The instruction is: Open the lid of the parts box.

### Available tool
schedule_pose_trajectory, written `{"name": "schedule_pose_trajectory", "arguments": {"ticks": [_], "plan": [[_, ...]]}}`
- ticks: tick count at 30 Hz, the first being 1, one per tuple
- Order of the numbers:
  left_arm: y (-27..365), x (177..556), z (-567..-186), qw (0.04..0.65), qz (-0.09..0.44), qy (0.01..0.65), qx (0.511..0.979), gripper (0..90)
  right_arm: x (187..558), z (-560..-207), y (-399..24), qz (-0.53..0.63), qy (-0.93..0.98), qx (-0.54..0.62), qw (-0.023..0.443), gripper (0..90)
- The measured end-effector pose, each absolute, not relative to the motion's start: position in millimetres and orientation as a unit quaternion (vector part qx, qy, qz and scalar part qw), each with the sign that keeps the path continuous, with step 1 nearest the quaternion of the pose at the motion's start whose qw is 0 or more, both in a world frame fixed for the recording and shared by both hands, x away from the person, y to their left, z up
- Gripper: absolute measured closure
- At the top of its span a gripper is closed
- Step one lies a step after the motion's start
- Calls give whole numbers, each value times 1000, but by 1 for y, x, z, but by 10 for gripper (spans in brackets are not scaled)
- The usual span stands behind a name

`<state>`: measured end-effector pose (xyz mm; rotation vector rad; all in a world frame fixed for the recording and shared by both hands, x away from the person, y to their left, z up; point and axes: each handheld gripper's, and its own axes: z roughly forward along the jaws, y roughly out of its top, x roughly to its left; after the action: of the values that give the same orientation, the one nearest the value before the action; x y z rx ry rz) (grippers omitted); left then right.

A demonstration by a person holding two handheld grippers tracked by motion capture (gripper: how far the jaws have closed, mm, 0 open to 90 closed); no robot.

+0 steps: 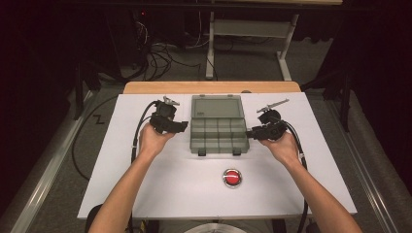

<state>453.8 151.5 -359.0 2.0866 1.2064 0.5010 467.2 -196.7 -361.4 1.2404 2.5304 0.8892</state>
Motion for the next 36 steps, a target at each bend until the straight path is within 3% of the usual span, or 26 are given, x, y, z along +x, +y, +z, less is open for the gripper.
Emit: {"name": "schedule_pose_trajectory", "arguments": {"ticks": [16,36], "plan": [[159,413,-355,353,208,430,804,390,443,-354,-216,347,840,403,107,582],[185,368,-364,415,245,419,769,374,400,-360,-248,414,812,388,138,504]]}}
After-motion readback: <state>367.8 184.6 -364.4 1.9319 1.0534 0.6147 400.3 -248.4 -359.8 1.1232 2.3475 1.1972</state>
